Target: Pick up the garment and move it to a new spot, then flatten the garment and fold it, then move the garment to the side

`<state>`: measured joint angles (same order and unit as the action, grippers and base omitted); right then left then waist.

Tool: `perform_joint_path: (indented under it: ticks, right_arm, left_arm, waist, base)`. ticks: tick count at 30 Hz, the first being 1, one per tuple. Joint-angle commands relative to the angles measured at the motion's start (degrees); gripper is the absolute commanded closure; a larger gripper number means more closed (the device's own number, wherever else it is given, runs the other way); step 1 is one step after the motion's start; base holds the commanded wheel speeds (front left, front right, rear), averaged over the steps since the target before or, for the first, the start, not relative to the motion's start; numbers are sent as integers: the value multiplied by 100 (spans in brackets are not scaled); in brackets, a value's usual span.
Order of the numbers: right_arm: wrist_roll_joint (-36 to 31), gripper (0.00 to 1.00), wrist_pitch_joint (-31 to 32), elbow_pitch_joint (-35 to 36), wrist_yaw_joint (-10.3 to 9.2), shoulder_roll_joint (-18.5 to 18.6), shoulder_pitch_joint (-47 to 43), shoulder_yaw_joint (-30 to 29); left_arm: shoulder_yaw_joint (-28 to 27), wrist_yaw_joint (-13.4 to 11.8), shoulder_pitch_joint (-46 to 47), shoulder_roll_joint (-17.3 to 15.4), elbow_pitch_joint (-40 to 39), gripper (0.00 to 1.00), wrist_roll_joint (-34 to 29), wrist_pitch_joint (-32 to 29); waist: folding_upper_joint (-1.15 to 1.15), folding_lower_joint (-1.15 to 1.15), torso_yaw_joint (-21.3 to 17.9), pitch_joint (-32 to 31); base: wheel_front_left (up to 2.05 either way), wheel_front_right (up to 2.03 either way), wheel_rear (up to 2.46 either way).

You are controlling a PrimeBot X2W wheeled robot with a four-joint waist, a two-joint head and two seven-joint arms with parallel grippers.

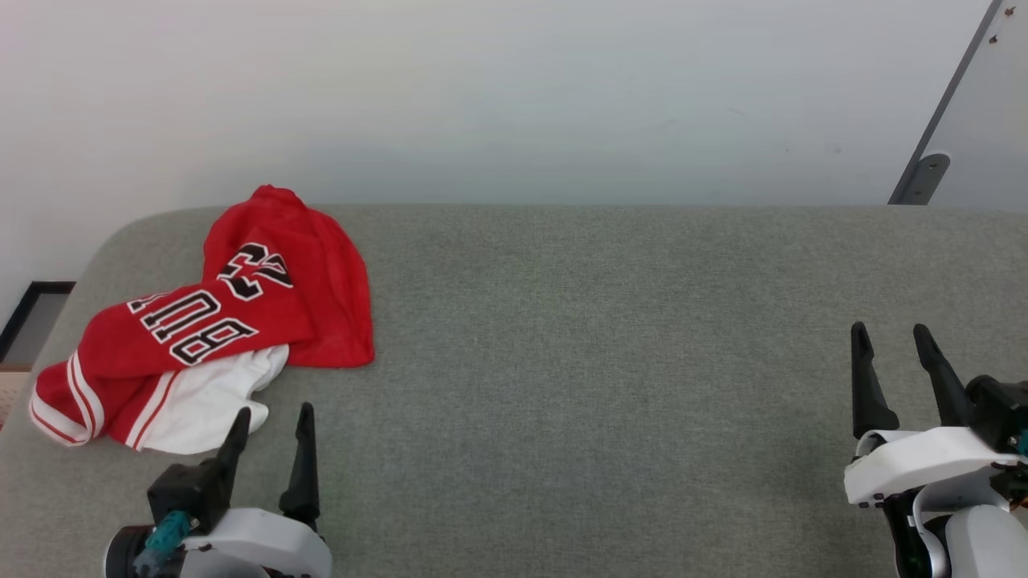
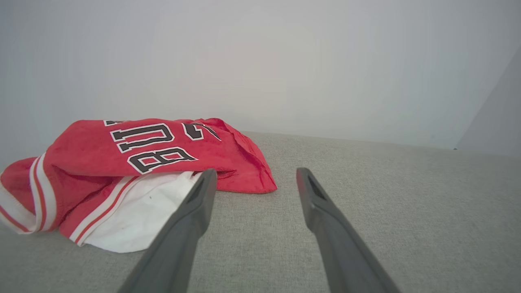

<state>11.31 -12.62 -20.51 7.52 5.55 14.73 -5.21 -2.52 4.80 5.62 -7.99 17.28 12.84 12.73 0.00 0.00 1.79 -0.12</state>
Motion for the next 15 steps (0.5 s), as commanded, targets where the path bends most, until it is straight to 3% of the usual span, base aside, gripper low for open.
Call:
perform_joint_path:
  ticks: [1, 15]
  right_arm:
    - [-121, 0, -66, 7, -5, -9, -25, -68]
    - [-592, 0, -205, 46, -6, -132, -190, -282]
  left_arm:
    - [-27, 31, -10, 4, 10, 0, -126, 42]
    - [-147, 141, 2, 41, 211, 0, -583, 201]
  waist:
    - [0, 0, 10, -4]
    - [0, 0, 39, -8]
  base:
    - [0, 0, 0]
    - [0, 0, 0]
